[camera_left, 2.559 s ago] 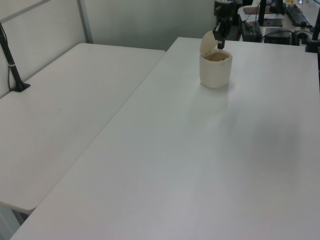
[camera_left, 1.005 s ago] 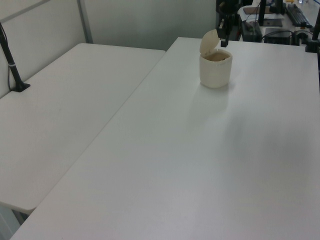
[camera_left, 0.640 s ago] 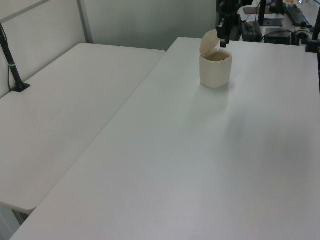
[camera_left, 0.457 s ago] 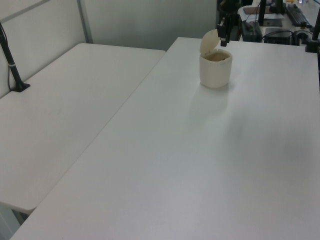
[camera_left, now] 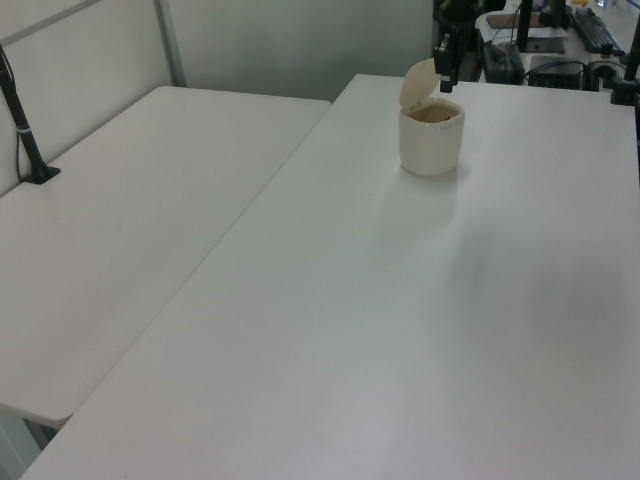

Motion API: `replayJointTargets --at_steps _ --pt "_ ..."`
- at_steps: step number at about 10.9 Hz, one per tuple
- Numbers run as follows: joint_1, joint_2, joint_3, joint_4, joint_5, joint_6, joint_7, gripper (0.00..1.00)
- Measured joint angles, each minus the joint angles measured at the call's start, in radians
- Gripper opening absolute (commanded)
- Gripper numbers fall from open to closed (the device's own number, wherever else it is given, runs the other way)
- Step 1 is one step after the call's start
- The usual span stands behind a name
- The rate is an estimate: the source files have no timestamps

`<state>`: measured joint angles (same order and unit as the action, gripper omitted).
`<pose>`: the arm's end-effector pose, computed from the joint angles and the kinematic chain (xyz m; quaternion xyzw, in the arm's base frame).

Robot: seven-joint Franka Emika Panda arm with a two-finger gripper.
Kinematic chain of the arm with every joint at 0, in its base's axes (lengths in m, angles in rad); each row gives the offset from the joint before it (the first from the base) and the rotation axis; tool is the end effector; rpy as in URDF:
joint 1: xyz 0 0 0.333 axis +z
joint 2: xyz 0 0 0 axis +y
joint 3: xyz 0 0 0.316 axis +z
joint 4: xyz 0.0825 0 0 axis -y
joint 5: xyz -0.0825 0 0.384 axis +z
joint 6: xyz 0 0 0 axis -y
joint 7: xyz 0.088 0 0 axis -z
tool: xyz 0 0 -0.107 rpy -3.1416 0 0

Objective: Open the trash bin

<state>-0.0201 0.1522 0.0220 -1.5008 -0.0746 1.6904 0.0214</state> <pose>0.6109 -0.0070 0.5802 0.9992 -0.0061 0.0191 0.0352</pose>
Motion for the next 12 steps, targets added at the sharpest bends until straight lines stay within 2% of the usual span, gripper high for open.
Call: replayJointTargets --at_steps 3,6,8,12 --pt "0.049 -0.032 0.003 0.001 0.000 -0.001 0.000 0.32" --pt "0.065 -0.041 0.003 -0.002 0.000 -0.004 0.000 0.33" --pt "0.065 -0.041 0.003 -0.006 0.000 -0.004 0.000 1.00" --pt "0.065 -0.041 0.003 -0.008 0.000 -0.050 0.000 1.00"
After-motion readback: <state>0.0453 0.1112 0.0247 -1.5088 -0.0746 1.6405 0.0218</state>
